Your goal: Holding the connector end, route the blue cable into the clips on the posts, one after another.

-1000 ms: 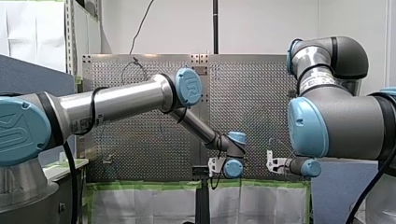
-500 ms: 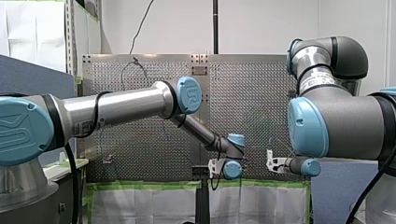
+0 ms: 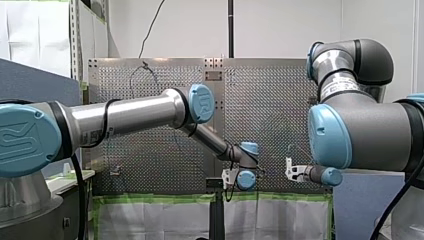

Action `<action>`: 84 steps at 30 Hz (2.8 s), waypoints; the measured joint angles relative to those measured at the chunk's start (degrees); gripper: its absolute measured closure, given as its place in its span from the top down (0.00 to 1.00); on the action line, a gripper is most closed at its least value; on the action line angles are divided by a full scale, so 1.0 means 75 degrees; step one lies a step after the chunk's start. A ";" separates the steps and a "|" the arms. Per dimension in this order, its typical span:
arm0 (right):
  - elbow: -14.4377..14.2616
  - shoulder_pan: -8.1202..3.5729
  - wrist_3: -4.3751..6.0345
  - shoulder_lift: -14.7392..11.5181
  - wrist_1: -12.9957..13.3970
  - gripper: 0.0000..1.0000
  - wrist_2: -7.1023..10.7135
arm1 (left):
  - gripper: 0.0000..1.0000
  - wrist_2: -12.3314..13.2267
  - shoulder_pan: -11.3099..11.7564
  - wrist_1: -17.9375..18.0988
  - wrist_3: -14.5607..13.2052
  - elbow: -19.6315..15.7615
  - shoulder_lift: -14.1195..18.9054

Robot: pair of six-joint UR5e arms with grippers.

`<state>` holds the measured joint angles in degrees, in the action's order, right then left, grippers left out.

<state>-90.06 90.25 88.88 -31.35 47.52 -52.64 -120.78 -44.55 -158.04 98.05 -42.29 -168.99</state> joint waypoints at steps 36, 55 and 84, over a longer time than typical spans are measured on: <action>0.0929 0.0166 0.0079 -0.0011 -0.0087 0.00 0.0174 | 0.00 0.0439 0.0410 0.0427 0.0063 0.0157 -0.0019; 0.0962 0.0209 0.0100 -0.0011 -0.0089 0.00 0.0185 | 0.98 0.0217 0.0293 0.0161 -0.0347 0.0156 0.0006; 0.0960 0.0275 0.0109 -0.0011 -0.0118 0.00 0.0212 | 0.98 0.0246 -0.0411 -0.1411 -0.0297 -0.0079 0.0486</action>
<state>-82.86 92.32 89.70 -31.43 46.64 -51.05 -118.93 -47.63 -168.62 95.82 -42.88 -165.35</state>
